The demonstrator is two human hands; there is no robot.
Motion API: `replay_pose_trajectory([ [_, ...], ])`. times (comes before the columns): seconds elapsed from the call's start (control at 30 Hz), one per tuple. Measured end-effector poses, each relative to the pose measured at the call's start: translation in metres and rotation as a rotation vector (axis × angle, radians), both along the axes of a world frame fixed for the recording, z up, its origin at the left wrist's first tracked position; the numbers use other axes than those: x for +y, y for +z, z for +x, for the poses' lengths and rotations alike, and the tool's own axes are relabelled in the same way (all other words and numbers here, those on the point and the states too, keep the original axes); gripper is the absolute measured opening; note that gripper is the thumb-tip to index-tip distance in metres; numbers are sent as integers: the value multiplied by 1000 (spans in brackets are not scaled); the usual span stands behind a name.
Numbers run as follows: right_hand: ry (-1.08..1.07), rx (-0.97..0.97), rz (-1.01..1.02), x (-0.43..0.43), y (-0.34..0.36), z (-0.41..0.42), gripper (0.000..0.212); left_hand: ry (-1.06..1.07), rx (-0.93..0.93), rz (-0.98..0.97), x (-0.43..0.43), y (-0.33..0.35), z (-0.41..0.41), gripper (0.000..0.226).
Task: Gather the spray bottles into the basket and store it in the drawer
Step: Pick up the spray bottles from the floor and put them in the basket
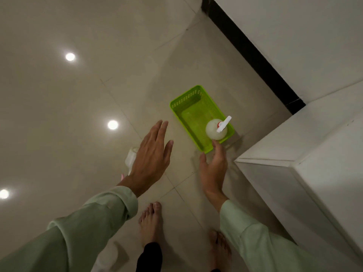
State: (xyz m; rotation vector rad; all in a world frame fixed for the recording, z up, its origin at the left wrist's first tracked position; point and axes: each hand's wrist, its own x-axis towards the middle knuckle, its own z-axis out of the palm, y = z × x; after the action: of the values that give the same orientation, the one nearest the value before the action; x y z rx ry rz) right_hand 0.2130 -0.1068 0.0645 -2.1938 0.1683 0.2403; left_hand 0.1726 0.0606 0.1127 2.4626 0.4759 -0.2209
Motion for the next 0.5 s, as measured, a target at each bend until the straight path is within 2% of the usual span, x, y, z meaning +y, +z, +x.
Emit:
replay_pose_trajectory([
  [0.3,482,17,-6,5,60,-38,55,295,57,-25,-13,47,-107,60],
  [0.5,781,82,-127,37,73,-47,62,473,117,-68,2,50,-156,59],
])
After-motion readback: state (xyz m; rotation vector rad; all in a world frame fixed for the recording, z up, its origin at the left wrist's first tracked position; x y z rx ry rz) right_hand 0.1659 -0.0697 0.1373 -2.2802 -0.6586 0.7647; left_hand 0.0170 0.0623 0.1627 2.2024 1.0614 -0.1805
